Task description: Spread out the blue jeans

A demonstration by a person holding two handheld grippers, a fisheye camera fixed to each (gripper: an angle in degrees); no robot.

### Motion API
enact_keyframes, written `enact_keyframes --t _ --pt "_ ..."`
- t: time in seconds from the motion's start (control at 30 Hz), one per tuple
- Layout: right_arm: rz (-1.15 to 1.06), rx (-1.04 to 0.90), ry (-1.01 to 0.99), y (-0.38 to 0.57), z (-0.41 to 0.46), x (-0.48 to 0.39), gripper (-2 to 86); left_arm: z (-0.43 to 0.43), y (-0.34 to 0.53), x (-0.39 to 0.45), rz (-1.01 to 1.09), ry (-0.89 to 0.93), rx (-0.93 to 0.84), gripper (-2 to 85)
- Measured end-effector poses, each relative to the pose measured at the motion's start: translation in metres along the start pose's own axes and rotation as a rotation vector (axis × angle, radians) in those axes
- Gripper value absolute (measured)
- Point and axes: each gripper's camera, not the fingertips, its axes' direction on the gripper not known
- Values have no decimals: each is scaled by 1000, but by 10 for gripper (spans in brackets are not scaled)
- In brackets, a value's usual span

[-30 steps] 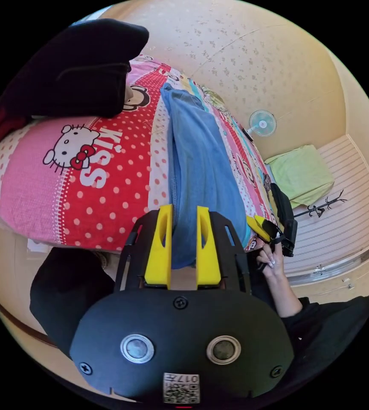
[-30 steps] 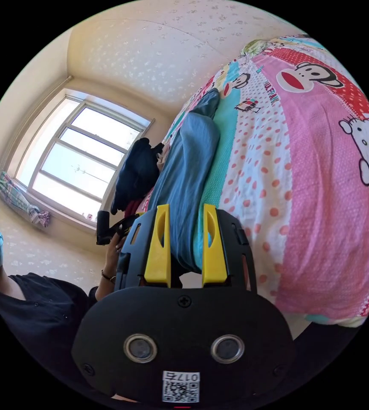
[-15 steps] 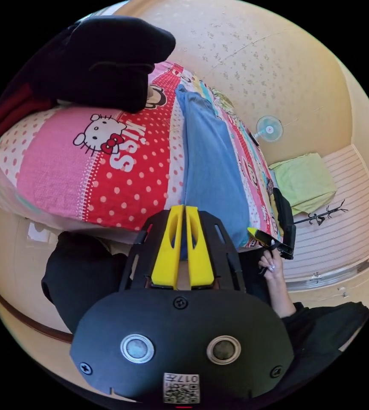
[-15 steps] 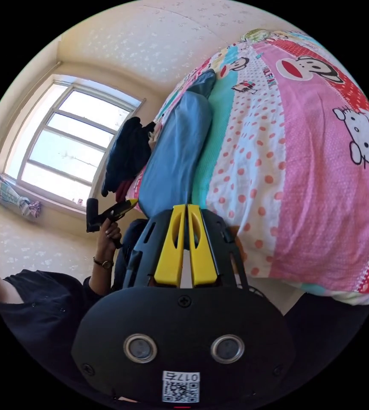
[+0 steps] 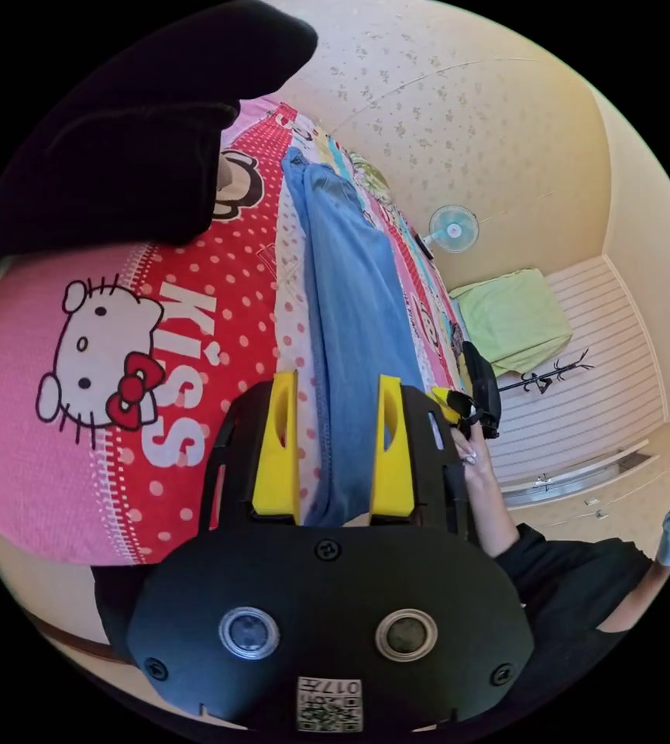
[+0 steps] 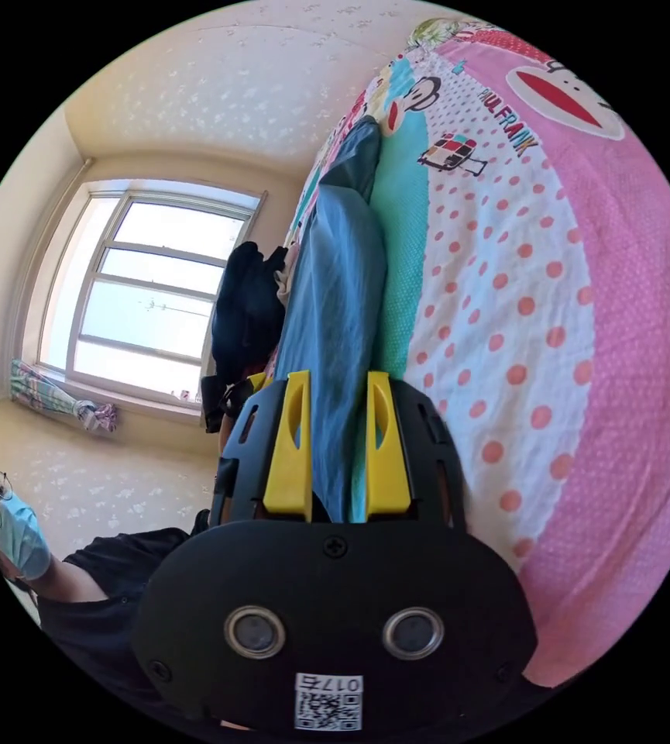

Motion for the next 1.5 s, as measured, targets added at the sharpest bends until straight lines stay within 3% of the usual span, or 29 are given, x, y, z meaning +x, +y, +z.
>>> enact_keyframes --t 0.13,0.33,0.43,0.5,0.63,0.83,1.07,1.23,1.5 --pt "-66 -30 -3 21 -3 -25 114 -10 29 5 -5 67 -9 128" --pt "-39 -2 -32 44 -4 -30 71 -18 44 5 -41 27 25 76" --pt "-46 -68 -70 38 1 -37 46 -21 42 -1 -75 123 -42 18" --pt "-55 -94 -91 42 -4 -42 35 -22 52 -4 -89 321 -126 5" --pt "-138 -103 -332 81 -36 -67 20 -53 87 19 -30 523 -119 -2" --pt "-412 12 -581 154 -128 -158 12 -152 139 131 286 780 9 -5" --pt "-901 115 -681 187 -246 -352 9 -270 149 337 780 797 126 -6" --pt "-1047 215 -567 197 -300 -458 9 -315 140 418 850 719 266 -6" --pt "-723 306 -85 82 -273 -443 8 -209 -1 379 440 615 148 -6"
